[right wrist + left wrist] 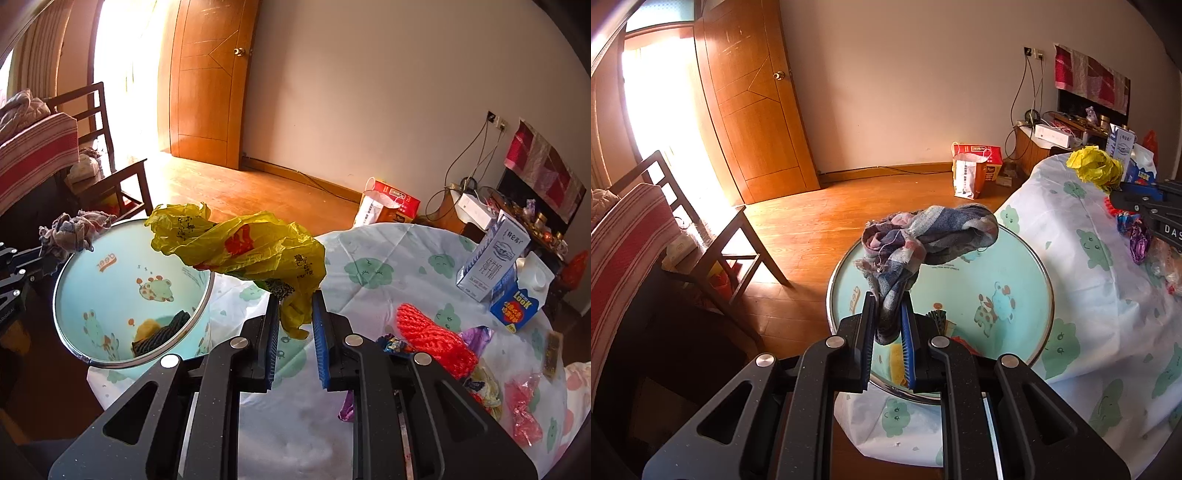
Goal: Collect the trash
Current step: 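Carry the plaid cloth and yellow bag over the light blue bin with both tools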
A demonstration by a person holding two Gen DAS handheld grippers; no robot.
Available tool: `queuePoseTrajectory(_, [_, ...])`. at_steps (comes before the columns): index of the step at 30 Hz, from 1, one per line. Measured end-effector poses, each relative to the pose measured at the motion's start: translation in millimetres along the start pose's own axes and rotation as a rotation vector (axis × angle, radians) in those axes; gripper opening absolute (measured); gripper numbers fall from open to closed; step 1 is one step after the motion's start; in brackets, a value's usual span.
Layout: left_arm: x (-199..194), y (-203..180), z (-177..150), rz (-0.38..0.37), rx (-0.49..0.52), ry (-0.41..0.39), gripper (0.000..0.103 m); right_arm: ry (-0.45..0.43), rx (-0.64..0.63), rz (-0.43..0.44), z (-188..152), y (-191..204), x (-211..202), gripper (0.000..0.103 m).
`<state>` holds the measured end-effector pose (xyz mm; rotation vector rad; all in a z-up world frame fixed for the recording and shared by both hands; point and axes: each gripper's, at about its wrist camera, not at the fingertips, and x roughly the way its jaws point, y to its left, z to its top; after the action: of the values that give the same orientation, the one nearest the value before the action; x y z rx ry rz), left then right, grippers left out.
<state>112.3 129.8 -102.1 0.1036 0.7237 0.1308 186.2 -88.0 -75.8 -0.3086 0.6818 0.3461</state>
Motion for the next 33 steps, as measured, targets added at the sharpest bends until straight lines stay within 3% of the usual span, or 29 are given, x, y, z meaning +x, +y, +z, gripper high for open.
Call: queuePoseTrajectory(33, [3,20,5,0.037,-0.025,0.001,0.013,0.047,-0.087,0.024,8,41,32,0.018])
